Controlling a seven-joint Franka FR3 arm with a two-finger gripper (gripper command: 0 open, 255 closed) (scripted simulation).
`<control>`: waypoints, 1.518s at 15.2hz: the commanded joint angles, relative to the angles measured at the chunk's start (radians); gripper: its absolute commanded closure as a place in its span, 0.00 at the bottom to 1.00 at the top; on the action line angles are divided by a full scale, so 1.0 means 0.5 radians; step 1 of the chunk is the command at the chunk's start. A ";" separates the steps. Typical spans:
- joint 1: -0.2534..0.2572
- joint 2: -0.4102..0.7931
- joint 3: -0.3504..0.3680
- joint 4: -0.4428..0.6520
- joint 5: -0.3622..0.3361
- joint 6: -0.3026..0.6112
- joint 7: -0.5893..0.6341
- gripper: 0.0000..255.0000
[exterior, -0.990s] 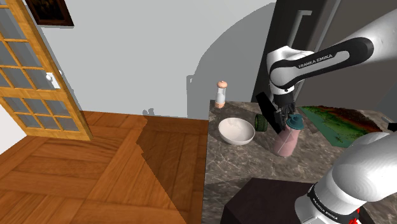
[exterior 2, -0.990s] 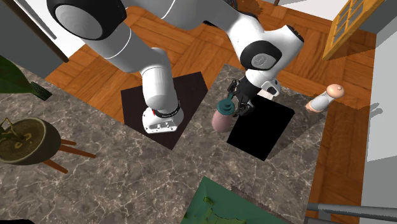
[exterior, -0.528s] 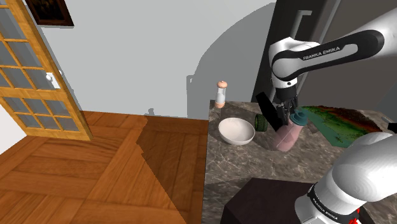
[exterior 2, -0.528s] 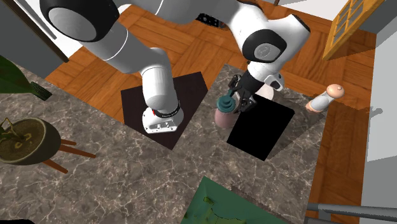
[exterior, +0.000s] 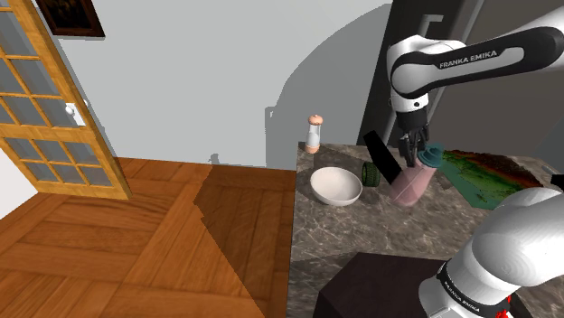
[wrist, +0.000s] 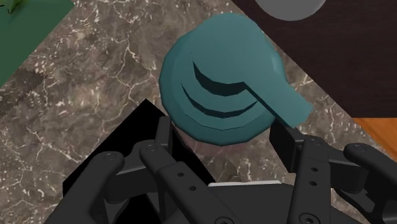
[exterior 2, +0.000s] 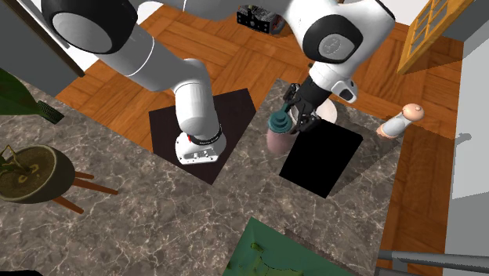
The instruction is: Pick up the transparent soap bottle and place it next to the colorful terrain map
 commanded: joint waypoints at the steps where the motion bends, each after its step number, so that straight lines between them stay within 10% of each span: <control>1: 0.003 -0.011 0.009 0.054 0.007 -0.065 -0.008 1.00; 23: 0.011 -0.042 0.074 0.617 0.035 -0.652 -0.107 1.00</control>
